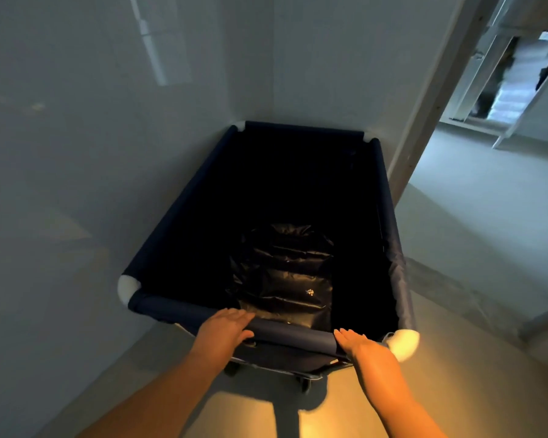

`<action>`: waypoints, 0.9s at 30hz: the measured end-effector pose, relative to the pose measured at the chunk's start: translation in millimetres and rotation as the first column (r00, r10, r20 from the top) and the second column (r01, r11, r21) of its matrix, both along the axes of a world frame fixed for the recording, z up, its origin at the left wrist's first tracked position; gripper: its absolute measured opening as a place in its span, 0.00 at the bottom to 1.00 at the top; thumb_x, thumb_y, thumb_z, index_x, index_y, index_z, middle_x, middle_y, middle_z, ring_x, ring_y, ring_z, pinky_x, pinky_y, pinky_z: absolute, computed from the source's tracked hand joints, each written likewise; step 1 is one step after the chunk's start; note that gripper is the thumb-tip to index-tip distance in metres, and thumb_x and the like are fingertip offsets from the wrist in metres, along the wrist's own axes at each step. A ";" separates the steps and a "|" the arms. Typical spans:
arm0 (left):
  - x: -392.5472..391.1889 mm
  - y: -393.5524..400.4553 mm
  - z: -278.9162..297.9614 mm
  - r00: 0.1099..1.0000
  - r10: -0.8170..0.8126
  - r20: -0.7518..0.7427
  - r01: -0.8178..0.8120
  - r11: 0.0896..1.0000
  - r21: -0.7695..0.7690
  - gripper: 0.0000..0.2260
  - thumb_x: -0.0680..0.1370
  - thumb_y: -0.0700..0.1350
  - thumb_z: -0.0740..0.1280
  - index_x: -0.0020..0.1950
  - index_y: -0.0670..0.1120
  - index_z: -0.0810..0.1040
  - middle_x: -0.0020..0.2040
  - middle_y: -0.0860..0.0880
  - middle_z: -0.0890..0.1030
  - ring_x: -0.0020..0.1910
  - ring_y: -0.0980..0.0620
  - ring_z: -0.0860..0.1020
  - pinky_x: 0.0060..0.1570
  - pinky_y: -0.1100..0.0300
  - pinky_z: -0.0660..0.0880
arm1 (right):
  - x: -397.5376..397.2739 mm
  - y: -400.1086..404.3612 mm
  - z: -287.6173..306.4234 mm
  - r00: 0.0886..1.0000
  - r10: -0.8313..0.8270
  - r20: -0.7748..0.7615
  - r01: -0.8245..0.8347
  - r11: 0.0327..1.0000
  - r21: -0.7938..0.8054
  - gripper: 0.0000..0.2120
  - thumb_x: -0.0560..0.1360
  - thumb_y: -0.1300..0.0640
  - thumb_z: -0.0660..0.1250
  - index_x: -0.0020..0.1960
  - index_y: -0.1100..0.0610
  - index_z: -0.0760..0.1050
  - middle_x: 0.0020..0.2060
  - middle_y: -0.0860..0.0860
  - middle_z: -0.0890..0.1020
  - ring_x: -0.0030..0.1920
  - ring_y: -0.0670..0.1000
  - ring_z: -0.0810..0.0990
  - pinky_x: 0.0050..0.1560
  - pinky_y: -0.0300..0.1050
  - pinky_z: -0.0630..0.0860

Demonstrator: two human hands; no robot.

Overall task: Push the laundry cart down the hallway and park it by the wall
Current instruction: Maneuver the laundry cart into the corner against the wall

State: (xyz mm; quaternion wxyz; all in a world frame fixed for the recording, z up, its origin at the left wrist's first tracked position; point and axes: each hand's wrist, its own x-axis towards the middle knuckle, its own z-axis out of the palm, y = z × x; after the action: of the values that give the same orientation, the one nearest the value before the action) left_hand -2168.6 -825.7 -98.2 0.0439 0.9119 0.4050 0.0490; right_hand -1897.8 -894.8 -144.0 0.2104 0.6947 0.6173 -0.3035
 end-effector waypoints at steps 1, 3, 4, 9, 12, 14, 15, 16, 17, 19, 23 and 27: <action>-0.5 4.0 2.6 0.999 -0.014 0.039 0.015 1.000 -0.019 0.21 0.61 0.53 0.79 0.51 0.49 0.83 0.45 0.55 0.85 0.44 0.59 0.82 0.46 0.70 0.76 | -2.6 0.2 3.5 1.000 0.003 -0.004 -0.003 1.000 0.020 0.33 0.77 0.63 0.60 0.74 0.58 0.43 0.76 0.58 0.50 0.76 0.55 0.51 0.74 0.47 0.49; -3.5 11.8 3.0 0.999 -0.042 0.029 0.043 0.999 -0.019 0.22 0.60 0.54 0.80 0.50 0.49 0.83 0.45 0.55 0.85 0.43 0.60 0.82 0.44 0.71 0.76 | -7.7 -2.1 16.6 1.000 0.028 0.002 -0.028 0.999 0.037 0.36 0.76 0.64 0.63 0.74 0.57 0.44 0.76 0.57 0.51 0.76 0.55 0.53 0.74 0.45 0.50; -6.1 15.6 1.8 0.998 -0.057 -0.003 0.057 0.998 -0.009 0.21 0.65 0.53 0.77 0.55 0.49 0.81 0.50 0.54 0.84 0.49 0.58 0.81 0.50 0.69 0.75 | -10.3 -3.0 20.9 0.999 0.042 0.016 -0.042 0.999 0.016 0.37 0.75 0.64 0.65 0.74 0.56 0.45 0.76 0.56 0.52 0.76 0.54 0.54 0.73 0.45 0.51; -22.2 34.8 -6.6 0.982 -0.191 0.004 0.191 0.981 -0.026 0.22 0.49 0.58 0.82 0.40 0.54 0.85 0.35 0.62 0.84 0.33 0.64 0.81 0.33 0.73 0.76 | -19.2 14.4 -6.2 0.998 -0.012 0.054 0.015 0.999 -0.049 0.35 0.77 0.62 0.63 0.74 0.58 0.44 0.76 0.56 0.52 0.76 0.55 0.53 0.74 0.50 0.52; -33.6 50.1 -12.6 0.966 -0.257 0.003 0.257 0.965 -0.046 0.22 0.51 0.60 0.80 0.42 0.55 0.84 0.36 0.63 0.84 0.34 0.65 0.81 0.34 0.73 0.77 | -20.9 19.0 -22.7 0.995 -0.062 0.076 0.067 0.995 -0.069 0.33 0.79 0.61 0.59 0.75 0.57 0.42 0.77 0.56 0.49 0.76 0.57 0.49 0.74 0.56 0.51; -42.1 62.0 -17.3 0.952 -0.306 0.005 0.306 0.952 -0.029 0.22 0.53 0.59 0.81 0.43 0.54 0.84 0.37 0.62 0.84 0.35 0.64 0.82 0.36 0.72 0.77 | -22.9 20.1 -32.3 0.994 -0.081 0.067 0.086 0.994 -0.068 0.35 0.78 0.63 0.60 0.75 0.57 0.41 0.77 0.56 0.47 0.76 0.57 0.48 0.75 0.55 0.50; -46.2 67.6 -18.6 0.943 -0.332 0.008 0.332 0.943 -0.029 0.22 0.53 0.58 0.80 0.44 0.54 0.84 0.38 0.62 0.85 0.36 0.64 0.82 0.37 0.72 0.77 | -26.8 19.9 -33.5 0.993 -0.099 0.058 0.103 0.993 -0.065 0.37 0.77 0.64 0.61 0.75 0.56 0.40 0.77 0.56 0.46 0.76 0.56 0.48 0.75 0.54 0.50; -50.2 72.9 -19.8 0.938 -0.347 0.017 0.348 0.937 -0.019 0.22 0.54 0.58 0.80 0.45 0.54 0.84 0.39 0.62 0.85 0.37 0.64 0.82 0.37 0.71 0.78 | -32.3 19.3 -30.9 0.992 -0.109 0.057 0.113 0.991 -0.070 0.39 0.75 0.66 0.63 0.75 0.56 0.39 0.77 0.56 0.46 0.76 0.56 0.47 0.75 0.53 0.49; -54.1 77.9 -19.9 0.935 -0.354 0.018 0.355 0.935 -0.019 0.22 0.55 0.58 0.80 0.45 0.54 0.84 0.39 0.62 0.85 0.37 0.64 0.82 0.37 0.71 0.78 | -38.5 20.7 -24.0 0.991 -0.117 0.058 0.121 0.990 -0.070 0.42 0.74 0.67 0.65 0.75 0.56 0.39 0.77 0.56 0.45 0.76 0.55 0.47 0.75 0.52 0.49; -62.2 87.6 -21.4 0.932 -0.363 0.021 0.363 0.931 -0.025 0.22 0.56 0.59 0.79 0.46 0.54 0.83 0.40 0.62 0.85 0.37 0.64 0.82 0.37 0.71 0.78 | -56.6 20.7 -4.6 0.989 -0.134 0.066 0.139 0.988 -0.075 0.45 0.72 0.68 0.68 0.75 0.55 0.38 0.77 0.55 0.45 0.77 0.55 0.47 0.75 0.50 0.49; -80.1 107.6 -24.6 0.938 -0.348 -0.003 0.348 0.938 -0.011 0.21 0.58 0.56 0.79 0.48 0.53 0.83 0.42 0.60 0.85 0.40 0.63 0.82 0.42 0.68 0.78 | -97.8 18.0 40.6 0.987 -0.153 0.049 0.150 0.987 0.052 0.41 0.73 0.72 0.62 0.75 0.55 0.40 0.77 0.56 0.46 0.76 0.56 0.48 0.76 0.46 0.48; -99.0 130.5 -26.5 0.960 -0.279 -0.036 0.279 0.960 -0.006 0.21 0.62 0.51 0.79 0.53 0.49 0.82 0.49 0.53 0.86 0.47 0.56 0.83 0.48 0.58 0.80 | -135.0 30.2 78.7 0.986 -0.165 -0.018 0.165 0.971 0.175 0.38 0.75 0.73 0.59 0.75 0.58 0.38 0.77 0.56 0.45 0.76 0.55 0.49 0.75 0.44 0.46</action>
State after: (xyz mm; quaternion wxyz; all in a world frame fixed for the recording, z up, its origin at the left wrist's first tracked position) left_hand -2267.6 -695.2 -124.7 0.0435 0.9606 0.2734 0.0257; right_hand -2032.8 -864.5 -65.3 0.1213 0.7589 0.5821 -0.2655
